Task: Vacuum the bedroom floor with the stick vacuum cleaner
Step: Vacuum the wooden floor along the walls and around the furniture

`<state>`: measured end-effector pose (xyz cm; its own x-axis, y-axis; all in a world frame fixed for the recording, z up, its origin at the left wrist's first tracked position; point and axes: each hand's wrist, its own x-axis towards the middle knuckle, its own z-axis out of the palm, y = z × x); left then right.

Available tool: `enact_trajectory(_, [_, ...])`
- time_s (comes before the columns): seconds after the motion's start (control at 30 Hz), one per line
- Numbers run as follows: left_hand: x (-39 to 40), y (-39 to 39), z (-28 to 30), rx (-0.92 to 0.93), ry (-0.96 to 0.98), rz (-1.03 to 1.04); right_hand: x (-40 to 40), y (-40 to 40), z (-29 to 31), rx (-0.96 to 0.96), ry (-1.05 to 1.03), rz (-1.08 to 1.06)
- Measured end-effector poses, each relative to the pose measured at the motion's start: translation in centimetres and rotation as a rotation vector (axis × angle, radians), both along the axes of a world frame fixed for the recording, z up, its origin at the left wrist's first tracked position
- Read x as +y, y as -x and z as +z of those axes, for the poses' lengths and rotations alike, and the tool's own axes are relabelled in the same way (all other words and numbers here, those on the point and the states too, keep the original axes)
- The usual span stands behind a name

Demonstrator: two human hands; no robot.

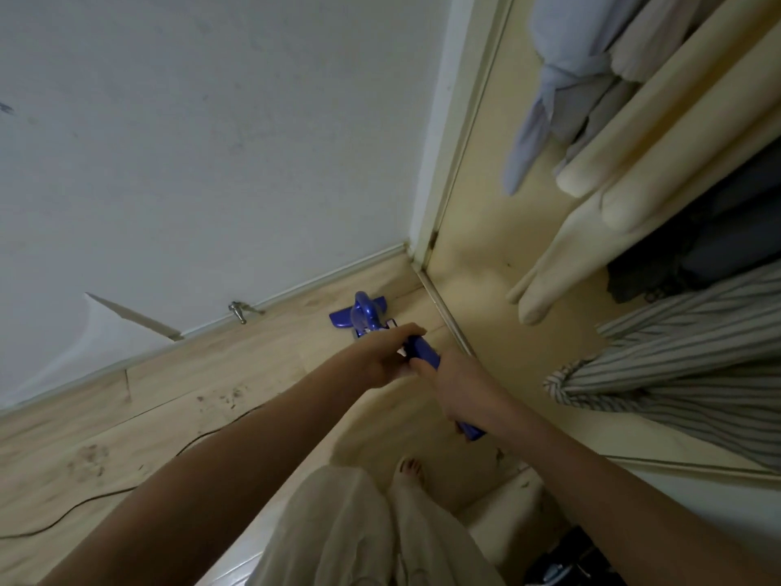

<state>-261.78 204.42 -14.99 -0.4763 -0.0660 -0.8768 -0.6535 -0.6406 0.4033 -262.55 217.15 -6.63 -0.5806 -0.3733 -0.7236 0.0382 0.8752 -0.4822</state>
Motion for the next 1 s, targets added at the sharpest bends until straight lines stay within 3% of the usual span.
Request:
enact_trajectory(0.23, [0.0,2.8,0.6,0.012,0.008,0.083,-0.6,3.3,-0.1,0.097,-0.009,0.077])
enact_trajectory(0.6, [-2.0,5.7,0.8,0.085,0.044,0.174,-3.1,7.8,-2.0,0.059,0.024,0.071])
enact_trajectory(1.0, [1.4,5.0,-0.1,0.046,-0.029,0.162,0.4,6.6,-2.8,0.035,-0.041,0.121])
